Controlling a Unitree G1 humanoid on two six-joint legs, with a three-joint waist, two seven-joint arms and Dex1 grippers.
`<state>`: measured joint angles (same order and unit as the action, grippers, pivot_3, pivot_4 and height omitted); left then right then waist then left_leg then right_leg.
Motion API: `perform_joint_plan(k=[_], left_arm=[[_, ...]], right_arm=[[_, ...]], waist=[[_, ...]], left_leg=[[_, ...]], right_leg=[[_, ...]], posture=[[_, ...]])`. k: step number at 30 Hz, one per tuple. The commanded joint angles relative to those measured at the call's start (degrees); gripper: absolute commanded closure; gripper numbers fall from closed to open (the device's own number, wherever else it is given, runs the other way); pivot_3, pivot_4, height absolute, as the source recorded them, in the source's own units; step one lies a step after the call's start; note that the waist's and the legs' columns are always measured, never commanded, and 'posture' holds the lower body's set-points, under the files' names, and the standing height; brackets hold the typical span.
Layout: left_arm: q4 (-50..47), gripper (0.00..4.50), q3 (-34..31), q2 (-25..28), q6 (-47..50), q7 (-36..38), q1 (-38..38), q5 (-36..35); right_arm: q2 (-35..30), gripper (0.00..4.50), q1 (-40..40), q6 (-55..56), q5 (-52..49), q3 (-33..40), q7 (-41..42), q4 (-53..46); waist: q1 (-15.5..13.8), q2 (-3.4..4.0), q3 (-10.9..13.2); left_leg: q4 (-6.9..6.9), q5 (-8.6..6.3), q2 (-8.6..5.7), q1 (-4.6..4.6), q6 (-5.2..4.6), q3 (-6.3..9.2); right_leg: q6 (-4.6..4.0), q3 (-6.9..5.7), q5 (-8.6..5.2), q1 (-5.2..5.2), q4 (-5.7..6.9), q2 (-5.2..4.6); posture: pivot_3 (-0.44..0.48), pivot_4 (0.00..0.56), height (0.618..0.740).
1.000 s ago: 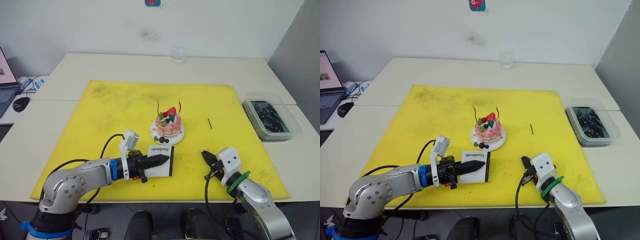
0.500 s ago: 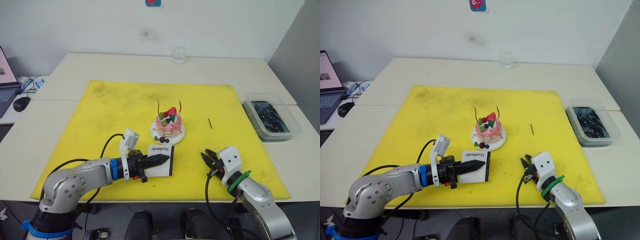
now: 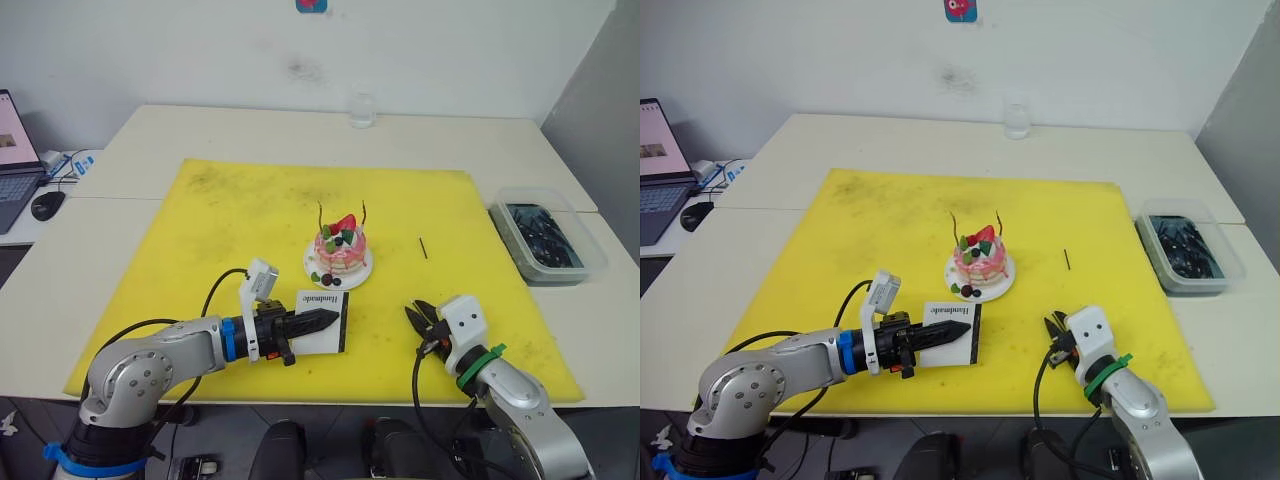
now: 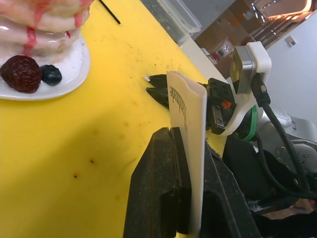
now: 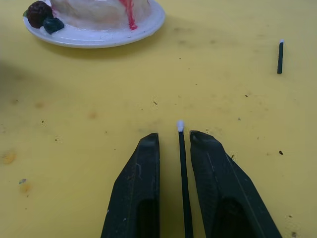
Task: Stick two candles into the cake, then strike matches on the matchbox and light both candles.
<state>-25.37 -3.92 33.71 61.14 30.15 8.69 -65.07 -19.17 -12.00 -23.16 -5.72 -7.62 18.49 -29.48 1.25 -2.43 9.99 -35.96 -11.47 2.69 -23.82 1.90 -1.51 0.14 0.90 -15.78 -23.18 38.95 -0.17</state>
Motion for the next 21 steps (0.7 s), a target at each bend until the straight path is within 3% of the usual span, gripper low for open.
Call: perform_joint_plan(k=[1,12,16,21], left_arm=[[-1.97,4.50,-0.05,-0.14,-0.49,0.47,0.02,-0.38],[-1.87,4.50,0.14,-0.37,-0.32,0.12,0.04,-0.36],[-1.75,4.50,0.23,-0.39,-0.33,0.11,0.19,-0.31],[-1.78,4.50,0.15,-0.28,-0.25,0.11,0.16,-0.40]], right_arm=[[-0.24,3.50,-1.57,-1.31,0.32,0.99,-0.51,-0.23],[1.00,3.50,-0.38,-0.86,-0.10,1.38,-0.98,0.90],[1.47,4.37,-0.36,-1.32,-0.14,1.72,-1.18,1.35],[1.57,4.44,-0.98,-1.61,-0.17,1.95,-1.01,0.88]], waist=[[-0.03,0.00,0.00],[-0.11,0.00,0.00],[-0.10,0.00,0.00],[-0.10,-0.01,-0.01]], left_leg=[[0.00,0.00,0.00,0.00,0.00,0.00],[0.00,0.00,0.01,0.00,0.00,0.01],[0.00,0.00,0.01,0.01,0.00,0.01],[-0.01,0.00,0.00,0.01,0.00,-0.01]], right_leg=[[-0.01,0.00,0.00,0.00,0.00,0.00],[-0.01,-0.01,-0.01,0.00,0.00,0.00],[-0.01,-0.01,0.00,0.00,0.00,0.00],[-0.06,0.01,-0.03,0.01,0.00,-0.01]], posture=[[0.000,0.150,0.740],[0.000,0.150,0.740],[0.000,0.150,0.740],[0.000,0.150,0.740]])
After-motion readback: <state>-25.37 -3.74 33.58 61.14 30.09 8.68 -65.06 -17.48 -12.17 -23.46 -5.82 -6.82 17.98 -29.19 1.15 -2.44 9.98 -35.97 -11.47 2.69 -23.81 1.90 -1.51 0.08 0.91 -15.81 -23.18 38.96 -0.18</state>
